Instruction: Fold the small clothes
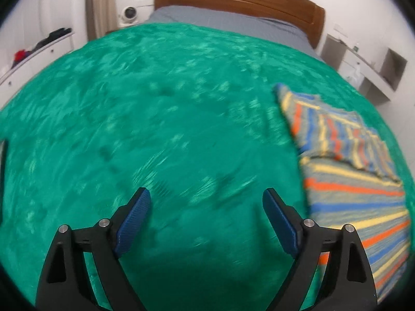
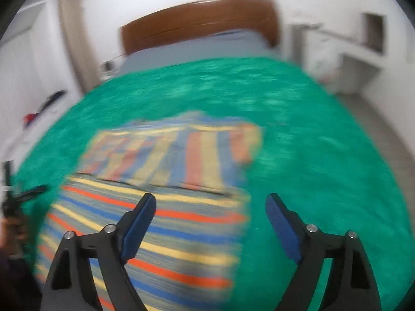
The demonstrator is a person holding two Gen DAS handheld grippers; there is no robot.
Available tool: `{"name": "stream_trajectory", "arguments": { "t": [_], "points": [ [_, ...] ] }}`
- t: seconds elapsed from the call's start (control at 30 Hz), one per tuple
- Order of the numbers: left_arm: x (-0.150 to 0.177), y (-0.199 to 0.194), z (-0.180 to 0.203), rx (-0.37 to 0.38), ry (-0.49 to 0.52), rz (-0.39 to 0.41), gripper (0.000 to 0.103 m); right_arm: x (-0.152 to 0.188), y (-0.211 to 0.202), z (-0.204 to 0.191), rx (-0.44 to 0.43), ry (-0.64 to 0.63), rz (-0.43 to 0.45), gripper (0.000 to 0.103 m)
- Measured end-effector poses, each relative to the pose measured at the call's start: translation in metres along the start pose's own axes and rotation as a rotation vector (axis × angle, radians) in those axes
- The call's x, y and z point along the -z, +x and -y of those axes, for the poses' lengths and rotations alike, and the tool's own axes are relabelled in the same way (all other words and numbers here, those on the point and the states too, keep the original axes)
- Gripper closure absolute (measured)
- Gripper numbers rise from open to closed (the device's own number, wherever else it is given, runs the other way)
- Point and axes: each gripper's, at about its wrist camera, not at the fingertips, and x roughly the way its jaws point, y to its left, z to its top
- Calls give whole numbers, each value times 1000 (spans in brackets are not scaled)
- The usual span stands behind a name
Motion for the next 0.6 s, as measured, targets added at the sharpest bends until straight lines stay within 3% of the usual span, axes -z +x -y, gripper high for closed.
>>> {"name": "stream_trajectory", "arguments": {
  "t": [0.03,0.17,0.23,0.37,0.6],
  "points": [
    [3,5,-3,2,-5,1,13,14,1,18,72,23,-4,16],
    [16,21,1,3,41,55,1,47,10,72,221,81,8,16],
    [15,23,3,1,51,55,1,59,14,93,272,126,24,16],
    [19,21,1,6,48,77,1,77,29,115,245,196,22,11],
    [23,22,-1,17,38,105,0,81,28,114,207,216,82,9]
  ]
}}
